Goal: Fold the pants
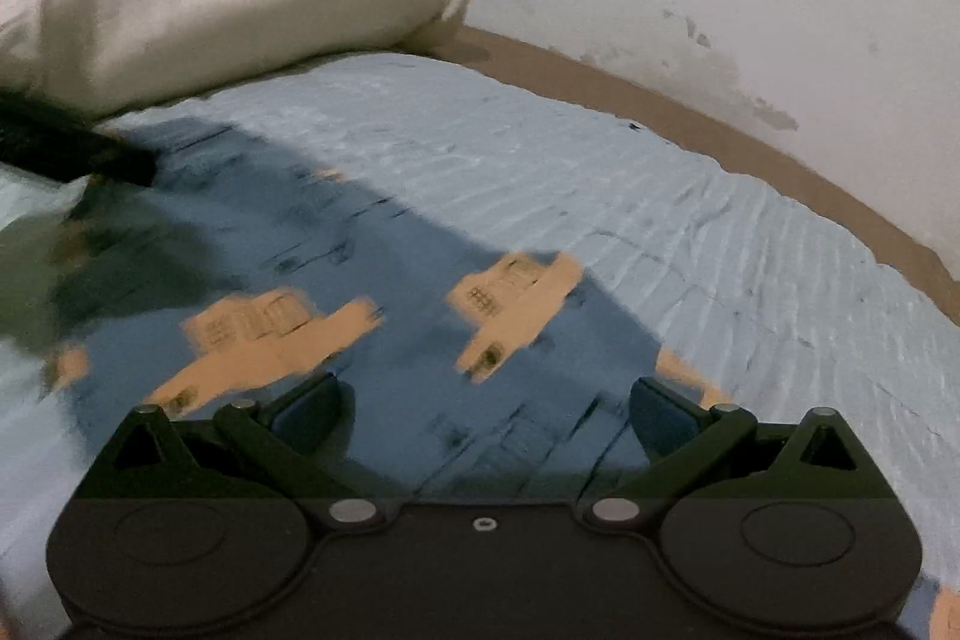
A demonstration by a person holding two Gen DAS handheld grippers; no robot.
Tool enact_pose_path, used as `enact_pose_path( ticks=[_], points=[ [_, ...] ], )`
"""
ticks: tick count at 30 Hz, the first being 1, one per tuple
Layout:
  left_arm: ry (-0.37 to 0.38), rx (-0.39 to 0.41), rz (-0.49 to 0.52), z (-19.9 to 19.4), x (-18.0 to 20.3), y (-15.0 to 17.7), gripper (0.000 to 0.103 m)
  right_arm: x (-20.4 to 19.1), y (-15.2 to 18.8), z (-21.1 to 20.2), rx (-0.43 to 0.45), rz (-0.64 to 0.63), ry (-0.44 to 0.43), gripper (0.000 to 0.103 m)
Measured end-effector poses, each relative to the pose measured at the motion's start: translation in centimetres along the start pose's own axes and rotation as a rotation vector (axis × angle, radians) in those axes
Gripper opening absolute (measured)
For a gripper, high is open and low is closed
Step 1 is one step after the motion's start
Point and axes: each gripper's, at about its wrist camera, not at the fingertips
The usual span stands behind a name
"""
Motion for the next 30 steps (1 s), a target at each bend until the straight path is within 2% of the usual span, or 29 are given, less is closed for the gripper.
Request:
enact_pose_path(
  ticks=[7, 12, 15, 18, 25, 30],
  points=[
    [0.064, -0.03, 0.105, -0.1, 6.0, 1.7, 0.101, -0.6, 4.6, -5.6, 0.034, 0.104, -0.001, 0.102],
    [0.118, -0.054, 0.17, 0.3, 10.5, 3.3, 0.102, 1.0, 8.9, -9.8, 0.047, 0.199, 0.046, 0.102],
    [0.144, -0.068, 0.207, 0.5, 12.9, 4.4, 0.102, 2.1, 11.6, -13.1, 0.074, 0.259, 0.044, 0.102],
    [0.148, -0.079, 0.247, 0.5, 14.6, 5.7, 0.102, 3.1, 13.7, -16.4, 0.106, 0.301, 0.085, 0.102],
    [0.137, -0.049, 0.3, -1.2, 15.6, 7.5, 0.102, 7.7, 19.0, -22.2, 0.24, 0.599, 0.238, 0.102],
    [0.117, -0.048, 0.28, -2.1, 15.5, 7.4, 0.102, 11.4, 21.6, -22.8, 0.226, 0.734, 0.33, 0.102]
  ],
)
Point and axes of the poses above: each gripper's, at about its wrist camera, not at the fingertips, and z roughly the way its jaws point, x to its right, y to its underside, and after that the axes turned 5 degrees about -z, right-handed
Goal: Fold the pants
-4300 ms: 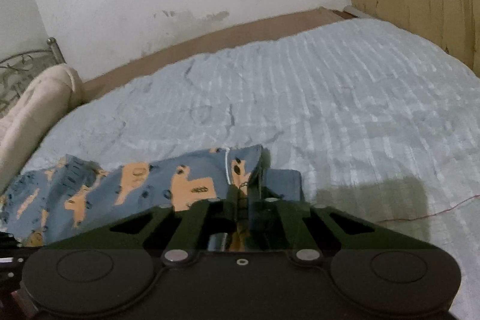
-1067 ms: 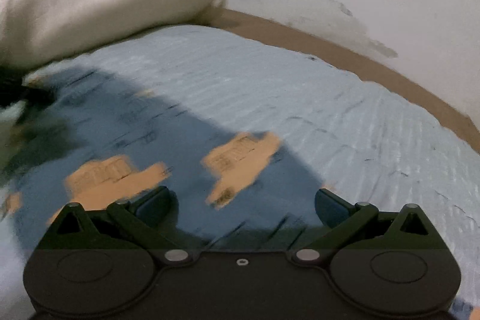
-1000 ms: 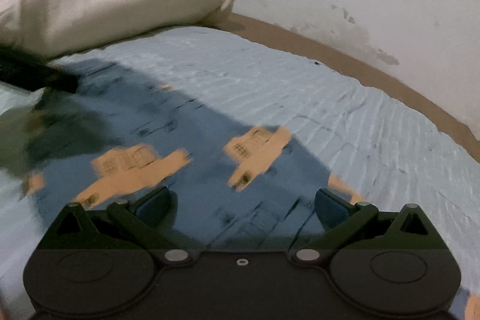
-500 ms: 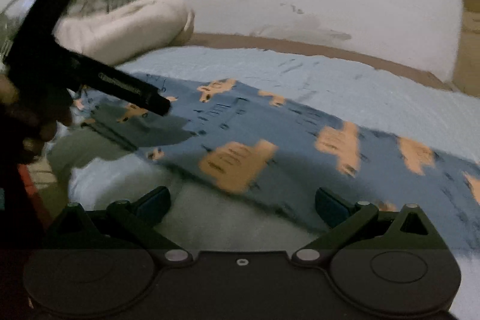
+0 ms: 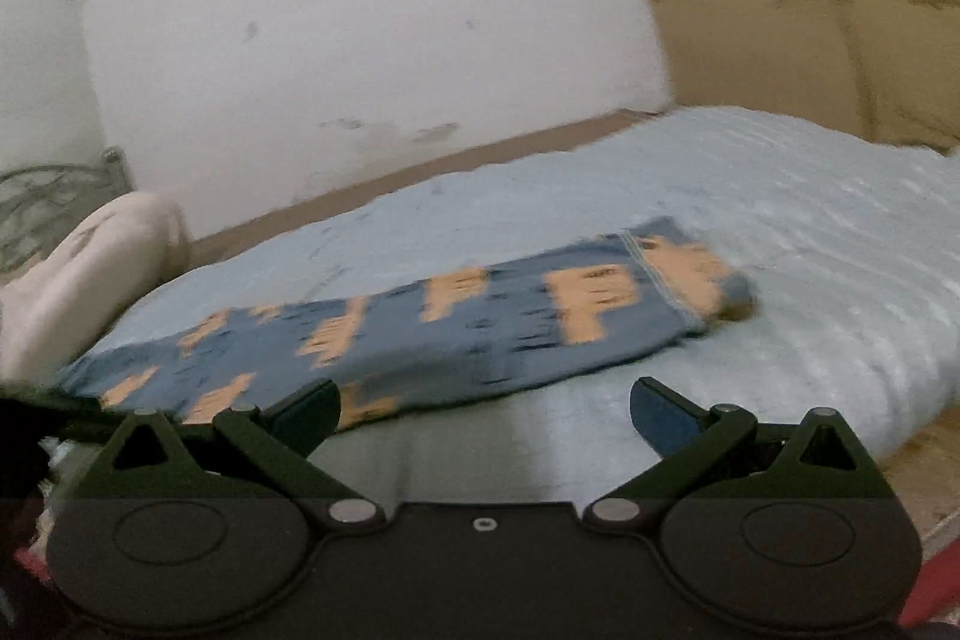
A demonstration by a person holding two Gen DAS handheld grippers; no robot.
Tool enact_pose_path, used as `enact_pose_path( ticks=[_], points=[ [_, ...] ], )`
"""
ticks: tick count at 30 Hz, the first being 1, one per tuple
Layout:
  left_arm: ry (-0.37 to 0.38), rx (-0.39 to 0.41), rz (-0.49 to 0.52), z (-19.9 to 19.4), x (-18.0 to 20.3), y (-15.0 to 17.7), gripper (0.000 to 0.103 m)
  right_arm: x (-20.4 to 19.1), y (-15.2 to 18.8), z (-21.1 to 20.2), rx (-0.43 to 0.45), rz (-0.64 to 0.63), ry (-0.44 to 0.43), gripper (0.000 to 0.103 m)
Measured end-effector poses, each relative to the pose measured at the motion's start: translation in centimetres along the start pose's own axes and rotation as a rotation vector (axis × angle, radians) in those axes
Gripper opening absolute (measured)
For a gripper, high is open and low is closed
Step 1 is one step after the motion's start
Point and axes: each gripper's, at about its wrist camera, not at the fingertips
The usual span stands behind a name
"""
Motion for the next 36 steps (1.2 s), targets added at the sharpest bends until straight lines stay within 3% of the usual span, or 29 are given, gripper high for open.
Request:
enact_pose_path(
  ticks=[6, 11, 18, 22, 25, 33, 36],
  points=[
    [-0.025, 0.029, -0.012, 0.1, 1.8, -1.1, 0.102, 2.8, -1.1, 1.8, -0.022, 0.106, 0.012, 0.102],
    [0.045, 0.029, -0.01, 0.7, 4.3, -2.1, 0.102, 3.8, -2.0, 4.3, -0.093, 0.15, 0.025, 0.102],
    [0.219, 0.035, -0.037, 1.8, 8.9, -4.0, 0.102, 5.0, -1.9, 4.6, 0.024, 0.331, 0.058, 0.1],
    [0.238, 0.003, -0.01, 3.0, 11.2, -4.3, 0.102, 6.0, -1.8, 4.5, 0.079, 0.408, 0.071, 0.095],
    [0.224, -0.021, 0.001, 3.8, 11.9, -4.2, 0.102, 6.5, -1.7, 4.1, 0.109, 0.433, 0.087, 0.083],
    [0.253, -0.05, -0.033, 4.2, 11.4, -4.8, 0.102, 8.0, -1.6, 3.8, 0.129, 0.46, 0.161, 0.026],
    [0.305, -0.063, -0.062, 4.1, 10.7, -5.5, 0.102, 7.4, -2.1, 3.8, 0.12, 0.383, 0.19, 0.016]
  ],
)
Point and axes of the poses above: each gripper's, at about its wrist camera, not at the fingertips, and z roughly the way its jaws point, x to its right, y to its underside, and after that the axes turned 5 degrees about -z, right-handed
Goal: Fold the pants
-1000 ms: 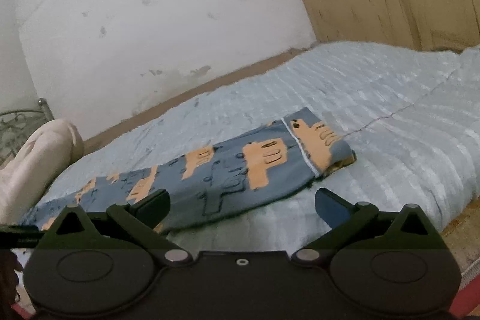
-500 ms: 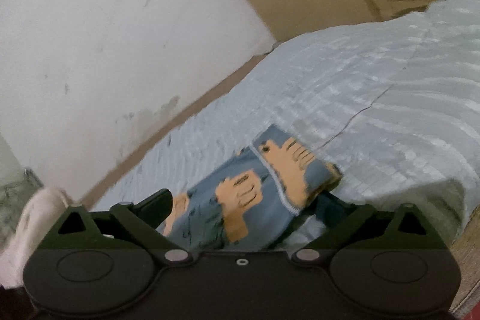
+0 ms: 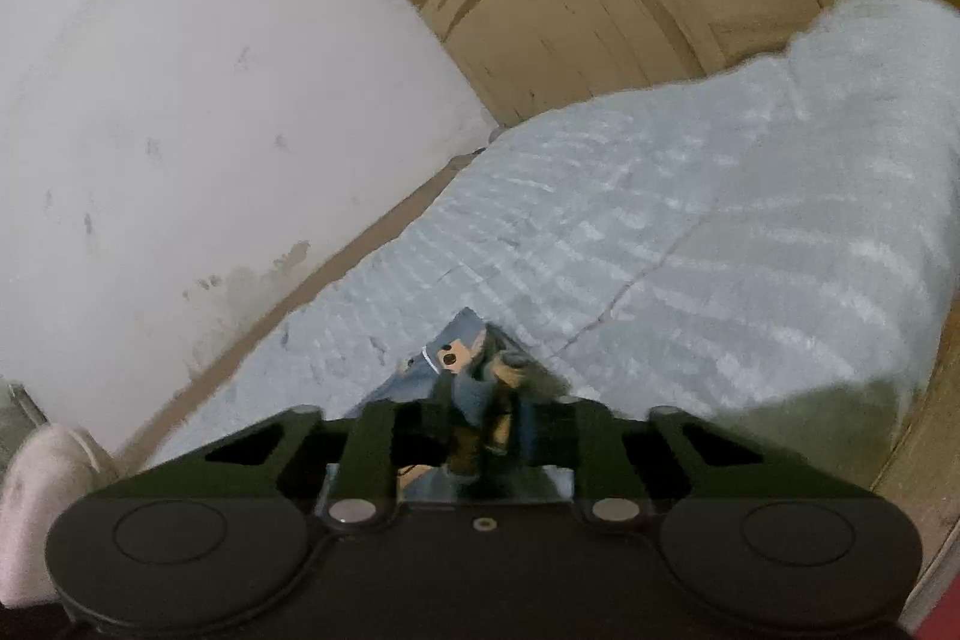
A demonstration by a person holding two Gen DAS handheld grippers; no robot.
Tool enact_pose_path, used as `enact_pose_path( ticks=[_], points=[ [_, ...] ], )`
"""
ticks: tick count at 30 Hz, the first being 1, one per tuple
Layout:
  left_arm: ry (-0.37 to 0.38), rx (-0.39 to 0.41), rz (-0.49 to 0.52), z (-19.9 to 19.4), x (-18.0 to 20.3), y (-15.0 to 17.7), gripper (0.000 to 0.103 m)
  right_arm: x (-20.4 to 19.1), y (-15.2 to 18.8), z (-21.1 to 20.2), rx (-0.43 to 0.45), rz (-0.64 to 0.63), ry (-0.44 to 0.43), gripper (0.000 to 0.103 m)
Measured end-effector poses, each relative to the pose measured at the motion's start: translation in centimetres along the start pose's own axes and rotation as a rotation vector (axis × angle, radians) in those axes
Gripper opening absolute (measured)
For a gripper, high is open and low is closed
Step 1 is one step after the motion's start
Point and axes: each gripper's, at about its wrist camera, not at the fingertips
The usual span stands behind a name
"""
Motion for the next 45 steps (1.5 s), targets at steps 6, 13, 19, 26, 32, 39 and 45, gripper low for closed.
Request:
enact_pose_path(
  ticks=[6, 13, 19, 26, 32, 39, 45],
  points=[
    [0.218, -0.015, -0.144, -1.2, -2.5, -1.8, 0.102, -4.5, -0.3, -0.8, 0.039, -0.289, 0.003, 0.015],
    [0.269, 0.035, -0.317, -3.8, -6.8, -2.9, 0.102, -11.7, 1.0, -1.9, 0.053, -0.552, -0.108, 0.015],
    [0.214, 0.024, -0.329, -3.9, -8.6, -2.2, 0.102, -15.9, 5.4, -2.6, -0.015, -0.606, -0.201, 0.015],
    [0.19, -0.021, -0.28, -2.6, -8.6, -0.8, 0.102, -16.8, 9.5, -1.4, -0.101, -0.66, -0.207, 0.013],
    [0.254, -0.044, -0.208, -1.5, -6.5, -1.1, 0.102, -16.3, 9.8, -2.3, -0.024, -0.717, -0.191, 0.037],
    [0.25, -0.09, -0.169, 1.1, -4.4, -2.1, 0.102, -15.3, 10.1, -2.7, -0.023, -0.902, -0.127, 0.057],
    [0.244, -0.098, -0.156, 1.4, -4.0, -2.1, 0.102, -15.8, 12.0, -3.3, 0.016, -1.15, -0.116, 0.059]
  ],
)
Point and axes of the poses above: each gripper's, at about its wrist camera, not at the fingertips, and z roughly the way its jaws point, x to its right, y to its underside, and after that the axes turned 5 degrees about -z, right-handed
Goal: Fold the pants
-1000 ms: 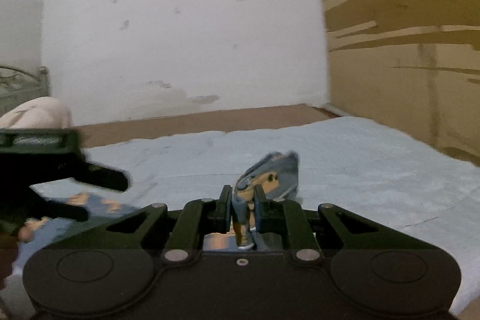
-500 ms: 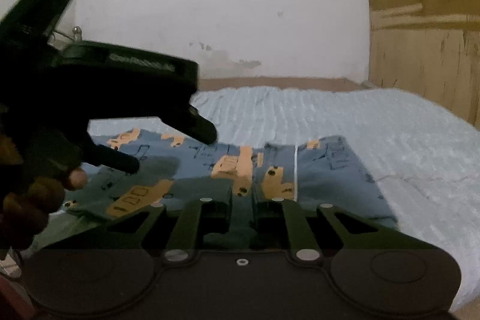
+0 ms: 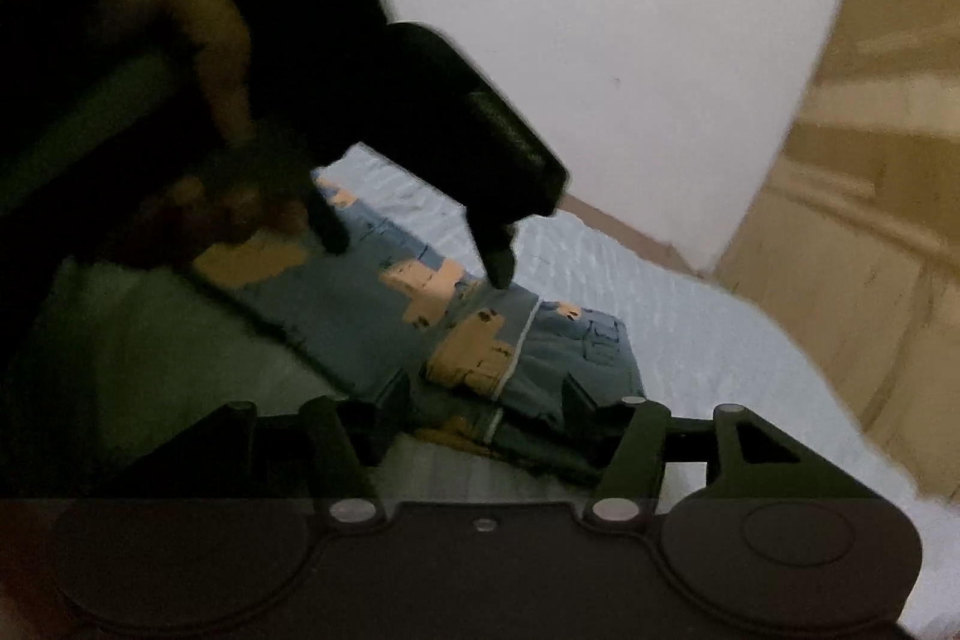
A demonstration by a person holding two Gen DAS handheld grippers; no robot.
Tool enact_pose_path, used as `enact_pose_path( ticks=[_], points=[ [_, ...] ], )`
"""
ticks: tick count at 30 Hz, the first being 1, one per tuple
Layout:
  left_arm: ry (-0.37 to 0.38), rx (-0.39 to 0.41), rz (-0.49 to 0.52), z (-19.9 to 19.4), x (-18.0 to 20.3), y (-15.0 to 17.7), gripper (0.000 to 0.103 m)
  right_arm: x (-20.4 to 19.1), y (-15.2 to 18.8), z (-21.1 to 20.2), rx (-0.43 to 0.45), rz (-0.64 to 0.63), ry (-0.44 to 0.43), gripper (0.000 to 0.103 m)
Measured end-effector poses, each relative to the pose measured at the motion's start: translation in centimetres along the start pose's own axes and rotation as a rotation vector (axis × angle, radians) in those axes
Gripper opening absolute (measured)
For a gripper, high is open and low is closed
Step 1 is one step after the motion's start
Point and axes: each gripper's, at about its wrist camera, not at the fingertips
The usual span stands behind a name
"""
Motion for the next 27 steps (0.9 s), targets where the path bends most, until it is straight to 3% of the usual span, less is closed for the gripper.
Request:
enact_pose_path(
  ticks=[6, 12, 13, 15, 19, 23, 27],
  points=[
    [0.001, -0.002, -0.001, -0.1, 0.0, 0.0, 0.102, -1.2, -0.2, 0.3, 0.012, -0.158, 0.02, 0.06],
    [-0.004, -0.005, 0.001, -0.1, 0.1, 0.2, 0.102, -0.9, -0.1, 0.4, 0.01, -0.199, -0.011, 0.059],
    [-0.004, -0.006, 0.002, -0.2, 0.1, 0.2, 0.102, -0.9, 0.0, 0.7, 0.011, -0.208, -0.009, 0.057],
    [0.005, -0.006, -0.006, -0.4, 0.0, 0.3, 0.102, -0.7, -0.1, 1.2, 0.016, -0.213, -0.02, 0.034],
    [0.049, 0.023, -0.072, -1.0, -0.6, 0.2, 0.094, -0.8, -0.3, 1.4, 0.012, -0.225, -0.029, 0.024],
    [0.136, 0.008, -0.165, -0.9, -1.1, 0.0, 0.085, 0.9, -0.3, 1.2, 0.015, -0.06, -0.036, 0.021],
    [0.198, -0.058, -0.23, 0.1, -1.2, 0.4, 0.083, 4.6, 0.1, 0.7, 0.037, 0.288, -0.106, 0.02]
  ],
)
Point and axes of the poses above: each gripper's, at about its wrist camera, not at the fingertips, and z roughly the way its jaws point, x to its right, y to its underside, and after that the axes turned 5 degrees about -z, right-handed
